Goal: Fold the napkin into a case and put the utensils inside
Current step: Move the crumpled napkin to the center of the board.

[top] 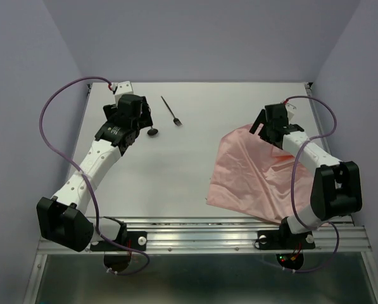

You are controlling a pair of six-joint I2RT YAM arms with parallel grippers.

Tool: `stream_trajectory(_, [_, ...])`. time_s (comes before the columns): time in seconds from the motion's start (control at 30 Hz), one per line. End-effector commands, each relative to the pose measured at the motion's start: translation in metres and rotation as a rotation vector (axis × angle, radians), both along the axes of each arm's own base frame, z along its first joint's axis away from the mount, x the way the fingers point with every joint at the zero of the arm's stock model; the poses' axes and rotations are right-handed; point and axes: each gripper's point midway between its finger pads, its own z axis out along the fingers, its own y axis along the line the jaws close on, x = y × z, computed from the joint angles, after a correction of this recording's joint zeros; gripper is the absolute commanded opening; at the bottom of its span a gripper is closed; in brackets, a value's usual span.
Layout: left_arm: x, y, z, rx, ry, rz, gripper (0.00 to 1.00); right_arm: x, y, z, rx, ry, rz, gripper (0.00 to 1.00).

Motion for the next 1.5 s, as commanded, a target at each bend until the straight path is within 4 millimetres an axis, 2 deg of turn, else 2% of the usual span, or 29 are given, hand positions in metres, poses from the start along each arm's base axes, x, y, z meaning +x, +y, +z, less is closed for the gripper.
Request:
stream_trajectory(0.0, [0.003, -0.003, 0.007, -0.009, -0.028, -0.015, 0.99, 0.005, 0.005, 0.008, 0.015, -0.049, 0.029, 1.00])
stream_trajectory(0.2, [0.000, -0.020, -0.005, -0.030, 0.005, -0.088, 0.99, -0.002, -0.001, 0.010, 0.010, -0.066, -0.011, 1.00])
stream_trajectory(0.33, [-0.008, -0.052, -0.020, -0.044, 0.047, -0.171, 0.99, -0.007, -0.003, 0.011, 0.012, -0.079, -0.017, 1.00])
stream_trajectory(0.37, [-0.014, -0.071, -0.024, -0.043, 0.064, -0.222, 0.98, -0.009, -0.004, 0.015, 0.010, -0.093, -0.019, 1.00])
stream_trajectory(0.43, [-0.022, -0.095, -0.040, -0.044, 0.115, -0.259, 0.98, -0.013, -0.008, 0.016, -0.001, -0.099, -0.033, 1.00])
stream_trajectory(0.47, [-0.033, -0.119, -0.045, -0.035, 0.129, -0.318, 0.98, -0.014, -0.009, 0.018, -0.004, -0.104, -0.037, 1.00])
stream_trajectory(0.53, [-0.042, -0.148, -0.060, -0.021, 0.174, -0.365, 0.98, -0.017, -0.012, 0.026, -0.010, -0.127, -0.048, 1.00])
stream_trajectory(0.57, [-0.056, -0.174, -0.061, -0.020, 0.190, -0.432, 0.97, -0.018, -0.013, 0.028, -0.011, -0.135, -0.051, 1.00])
stream_trajectory(0.6, [-0.061, -0.189, -0.076, -0.005, 0.230, -0.462, 0.96, -0.020, -0.015, 0.034, -0.012, -0.154, -0.058, 1.00])
stream_trajectory(0.67, [-0.074, -0.221, -0.083, -0.024, 0.267, -0.537, 0.93, -0.021, -0.017, 0.041, -0.013, -0.174, -0.068, 1.00])
stream_trajectory(0.7, [-0.087, -0.242, -0.099, -0.007, 0.311, -0.593, 0.92, -0.022, -0.018, 0.044, -0.015, -0.184, -0.073, 1.00])
stream_trajectory(0.83, [-0.118, -0.290, -0.131, 0.001, 0.407, -0.744, 0.90, -0.027, -0.024, 0.060, -0.025, -0.231, -0.095, 1.00])
stream_trajectory(0.9, [-0.130, -0.306, -0.148, 0.019, 0.449, -0.797, 0.89, -0.029, -0.027, 0.061, -0.034, -0.237, -0.103, 1.00])
stream_trajectory(1.1, [-0.137, -0.326, -0.180, 0.065, 0.514, -0.837, 0.86, -0.032, -0.027, 0.064, -0.040, -0.247, -0.097, 1.00])
stream_trajectory(1.17, [-0.135, -0.326, -0.185, 0.075, 0.525, -0.819, 0.83, -0.033, -0.028, 0.062, -0.040, -0.244, -0.097, 1.00])
stream_trajectory(1.37, [-0.134, -0.316, -0.219, 0.172, 0.579, -0.766, 0.75, -0.032, -0.027, 0.062, -0.035, -0.244, -0.097, 1.00])
stream_trajectory(1.47, [-0.135, -0.316, -0.231, 0.192, 0.598, -0.761, 0.66, -0.031, -0.026, 0.060, -0.030, -0.240, -0.098, 1.00])
